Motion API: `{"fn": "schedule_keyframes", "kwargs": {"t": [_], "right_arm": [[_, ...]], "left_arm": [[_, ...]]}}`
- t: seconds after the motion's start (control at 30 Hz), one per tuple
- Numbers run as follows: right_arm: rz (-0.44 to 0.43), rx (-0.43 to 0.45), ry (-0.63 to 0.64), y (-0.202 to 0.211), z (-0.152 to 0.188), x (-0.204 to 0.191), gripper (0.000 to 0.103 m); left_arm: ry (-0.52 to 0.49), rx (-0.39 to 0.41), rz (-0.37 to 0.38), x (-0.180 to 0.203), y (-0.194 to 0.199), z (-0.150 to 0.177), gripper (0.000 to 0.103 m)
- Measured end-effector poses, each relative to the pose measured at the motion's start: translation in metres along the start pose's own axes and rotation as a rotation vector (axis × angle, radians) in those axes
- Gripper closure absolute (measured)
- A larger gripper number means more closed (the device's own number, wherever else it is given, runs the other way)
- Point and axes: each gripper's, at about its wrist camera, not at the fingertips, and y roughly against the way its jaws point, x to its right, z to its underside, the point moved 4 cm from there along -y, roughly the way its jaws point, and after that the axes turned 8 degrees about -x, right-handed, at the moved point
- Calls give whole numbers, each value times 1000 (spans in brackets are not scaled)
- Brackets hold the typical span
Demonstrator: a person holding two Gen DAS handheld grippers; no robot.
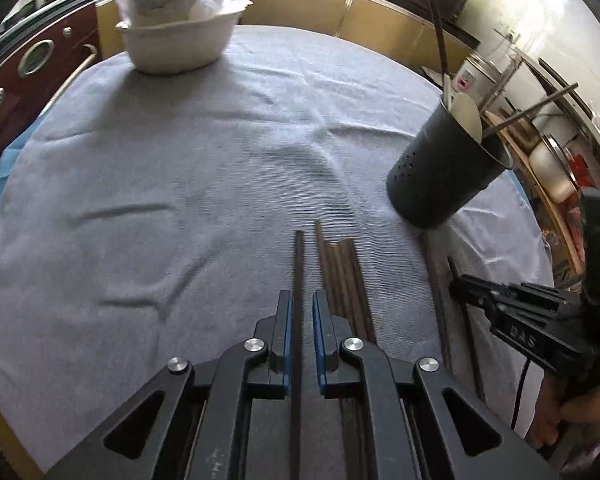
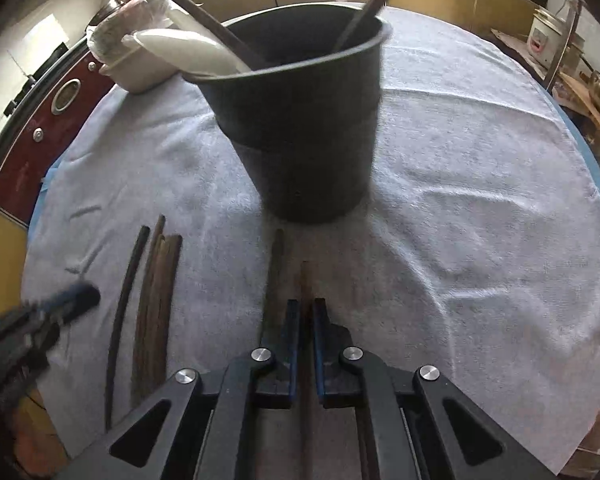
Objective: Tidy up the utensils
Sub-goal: 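Lift the held chopsticks with both tools and carry them toward the black cup, then lower both tools over the black cup and open them to drop the chopsticks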
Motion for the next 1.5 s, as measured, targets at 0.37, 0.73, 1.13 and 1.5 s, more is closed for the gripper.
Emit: {"fn": "schedule_keyframes", "kwargs": {"t": [0.37, 0.73, 1.13, 1.5], "right_arm": [[4, -55, 24, -7, -11, -1, 95], [-5, -101, 61, -12, -34, -4, 95], [-107, 81, 26, 35, -6, -1, 97], [-205, 368, 43, 133, 38, -8, 97]], "left_arm": [[-3, -77, -10, 0, -32, -24, 94], [-18, -90, -20, 1, -41, -45, 93], [-16, 89, -20, 4, 12, -28, 96], [-72, 382, 1, 37, 137, 18, 96]]}}
